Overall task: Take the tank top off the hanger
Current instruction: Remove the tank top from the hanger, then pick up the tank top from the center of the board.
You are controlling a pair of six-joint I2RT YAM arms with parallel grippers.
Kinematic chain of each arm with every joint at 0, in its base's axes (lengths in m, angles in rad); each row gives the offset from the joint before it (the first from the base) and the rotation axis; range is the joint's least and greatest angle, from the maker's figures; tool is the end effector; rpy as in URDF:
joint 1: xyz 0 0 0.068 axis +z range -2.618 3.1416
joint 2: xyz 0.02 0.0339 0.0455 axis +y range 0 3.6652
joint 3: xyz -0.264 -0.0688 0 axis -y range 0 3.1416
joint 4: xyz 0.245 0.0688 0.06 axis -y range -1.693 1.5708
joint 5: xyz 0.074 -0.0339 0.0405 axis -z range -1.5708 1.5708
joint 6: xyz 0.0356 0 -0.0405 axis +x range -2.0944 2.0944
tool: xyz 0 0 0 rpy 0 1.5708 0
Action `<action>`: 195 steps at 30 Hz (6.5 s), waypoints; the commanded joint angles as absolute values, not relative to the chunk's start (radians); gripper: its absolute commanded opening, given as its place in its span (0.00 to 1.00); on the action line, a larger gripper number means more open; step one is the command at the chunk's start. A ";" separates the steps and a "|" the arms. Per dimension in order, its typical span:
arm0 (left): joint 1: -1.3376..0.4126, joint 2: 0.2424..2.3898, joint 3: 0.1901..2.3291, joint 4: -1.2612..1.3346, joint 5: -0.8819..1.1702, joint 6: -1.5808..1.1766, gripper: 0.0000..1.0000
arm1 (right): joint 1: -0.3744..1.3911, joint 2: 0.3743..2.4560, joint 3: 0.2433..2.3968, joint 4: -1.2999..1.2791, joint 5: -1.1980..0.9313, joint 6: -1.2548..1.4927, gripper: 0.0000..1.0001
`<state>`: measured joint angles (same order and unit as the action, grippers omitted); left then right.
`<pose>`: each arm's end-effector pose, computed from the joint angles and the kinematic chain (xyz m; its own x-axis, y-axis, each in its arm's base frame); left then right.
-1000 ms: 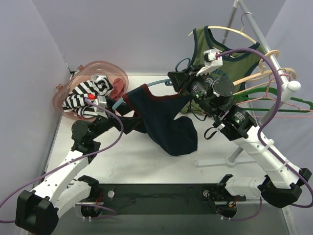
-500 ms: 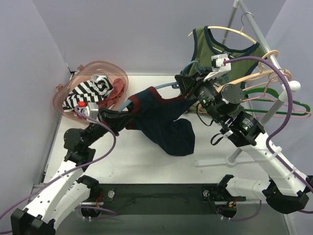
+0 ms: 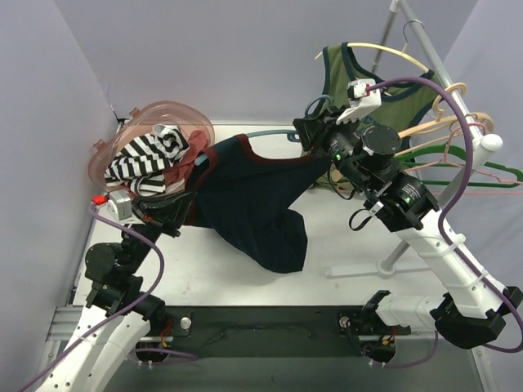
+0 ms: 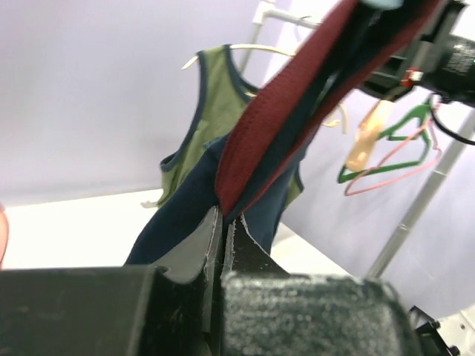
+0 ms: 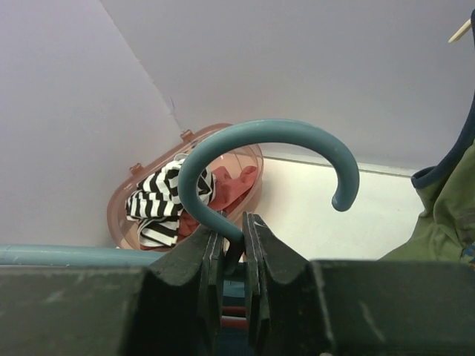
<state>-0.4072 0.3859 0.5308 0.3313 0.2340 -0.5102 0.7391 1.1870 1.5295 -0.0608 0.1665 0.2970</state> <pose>0.0938 -0.0495 0.3574 0.0868 -0.5548 -0.8275 0.7069 0.6196 -0.3413 0.1788 0.1550 0.5274 0.0365 0.4237 -0.9050 -0.5828 0.7447 0.3252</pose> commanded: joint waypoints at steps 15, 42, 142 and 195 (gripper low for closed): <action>-0.400 0.417 0.658 0.170 0.217 -0.439 0.54 | 0.664 1.198 1.603 0.014 0.054 0.321 0.00; -0.402 0.480 0.676 0.281 0.276 -0.632 0.68 | 0.867 1.327 1.654 -0.035 0.373 0.232 0.00; -0.126 0.719 0.732 -0.115 0.281 -0.515 0.00 | 0.710 1.118 1.509 0.244 -0.058 0.649 0.00; -0.813 1.694 0.902 -0.236 -0.272 -0.489 0.03 | 0.719 0.881 1.480 0.026 -0.256 0.500 0.00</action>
